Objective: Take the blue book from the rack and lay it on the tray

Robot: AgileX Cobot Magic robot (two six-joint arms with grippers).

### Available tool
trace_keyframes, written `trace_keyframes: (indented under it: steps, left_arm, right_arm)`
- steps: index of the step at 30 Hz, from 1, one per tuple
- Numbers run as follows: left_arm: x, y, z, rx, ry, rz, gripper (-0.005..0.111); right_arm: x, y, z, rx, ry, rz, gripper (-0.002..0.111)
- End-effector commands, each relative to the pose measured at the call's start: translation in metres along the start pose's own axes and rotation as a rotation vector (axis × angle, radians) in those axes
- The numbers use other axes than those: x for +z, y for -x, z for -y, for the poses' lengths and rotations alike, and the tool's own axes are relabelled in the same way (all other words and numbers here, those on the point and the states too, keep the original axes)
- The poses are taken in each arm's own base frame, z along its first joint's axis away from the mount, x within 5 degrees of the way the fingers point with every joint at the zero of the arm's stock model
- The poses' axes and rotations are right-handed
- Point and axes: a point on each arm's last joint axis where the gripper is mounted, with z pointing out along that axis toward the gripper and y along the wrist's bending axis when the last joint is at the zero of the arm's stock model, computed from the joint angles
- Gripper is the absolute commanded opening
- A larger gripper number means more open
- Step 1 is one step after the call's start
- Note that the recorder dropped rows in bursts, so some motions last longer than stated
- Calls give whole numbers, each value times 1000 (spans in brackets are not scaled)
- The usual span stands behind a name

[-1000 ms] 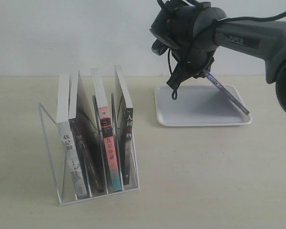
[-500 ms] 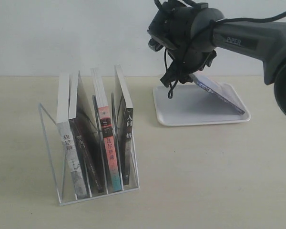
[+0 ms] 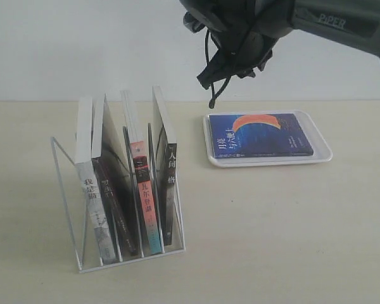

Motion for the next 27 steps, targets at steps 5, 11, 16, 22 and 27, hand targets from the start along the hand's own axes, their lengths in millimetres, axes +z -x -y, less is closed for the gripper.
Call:
trace_keyframes:
  steps: [5,11,16,22,27]
  left_arm:
    - [0,1,1,1,-5,15,4]
    - [0,1,1,1,-5,15,4]
    - [0,1,1,1,-5,15,4]
    - [0,1,1,1,-5,15,4]
    - [0,1,1,1,-5,15,4]
  right_arm:
    - [-31,1,20,50,76,25,0]
    - [-77,-1,39,132,284,59,0]
    - [-105,-10,60,128,322,101,0]
    - [-119,-51,78,120,283,54,0]
    - [-118,-86,84,80,232,3,0]
